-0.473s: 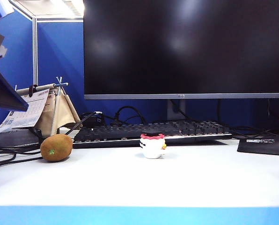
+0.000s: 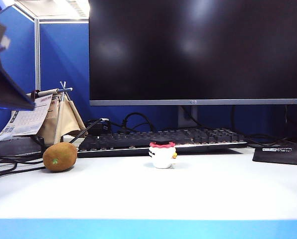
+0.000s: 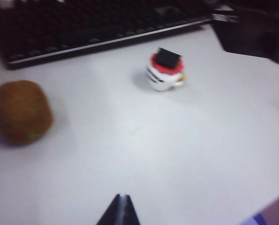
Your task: Place the kiwi on top of the doll with a flat head.
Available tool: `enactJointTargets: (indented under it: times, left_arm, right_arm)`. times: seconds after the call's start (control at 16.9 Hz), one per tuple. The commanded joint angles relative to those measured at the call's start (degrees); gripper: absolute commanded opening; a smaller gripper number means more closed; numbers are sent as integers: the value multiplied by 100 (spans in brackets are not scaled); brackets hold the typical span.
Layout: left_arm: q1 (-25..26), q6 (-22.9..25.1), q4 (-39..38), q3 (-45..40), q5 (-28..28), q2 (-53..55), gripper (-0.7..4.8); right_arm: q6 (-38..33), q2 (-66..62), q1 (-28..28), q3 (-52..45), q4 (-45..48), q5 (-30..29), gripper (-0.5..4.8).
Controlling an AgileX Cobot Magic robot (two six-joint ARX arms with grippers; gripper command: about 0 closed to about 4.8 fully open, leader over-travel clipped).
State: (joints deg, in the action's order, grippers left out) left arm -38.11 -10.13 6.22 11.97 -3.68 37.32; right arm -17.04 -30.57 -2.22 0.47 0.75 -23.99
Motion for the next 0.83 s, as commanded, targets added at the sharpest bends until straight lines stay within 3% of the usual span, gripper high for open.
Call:
enactJointTargets:
  times: [0.06, 0.12, 0.18, 0.3, 0.35, 0.41, 0.53, 0.65, 0.83]
  left_arm:
    - [0, 199, -461, 376, 240, -4, -5]
    - [0, 608, -894, 710, 240, -4, 4]
    - [0, 1198, -1547, 1217, -31, 0, 69]
    - [9, 1515, -2041, 1799, -763, 9, 211]
    - [35, 1510, -2140, 2087, -1200, 9, 306]
    - [140, 1537, -2243, 2404, -1320, 68, 339]
    - [385, 1565, -2688, 3156, -1152, 568, 341]
    - [669, 1373, -3318, 4037, -588, 1534, 345]
    - [1239, 507, -3679, 4889, 763, 3119, 379]
  right_arm:
    - [-562, 7, -26, 348, 385, -584, 5]
    - [-549, 4, -92, 673, 380, -621, 5]
    - [-398, 4, -188, 1073, 380, -575, 13]
    - [-170, -94, -275, 1652, 372, -409, 50]
    - [-68, -295, -291, 2044, 326, -400, 110]
    - [-17, -634, -291, 2465, 164, -417, 177]
    - [238, -1392, -295, 3217, -345, -625, 297]
    - [376, -2197, -297, 3777, -546, -1119, 302]
    - [361, -2669, -306, 3967, -813, -1453, 302]
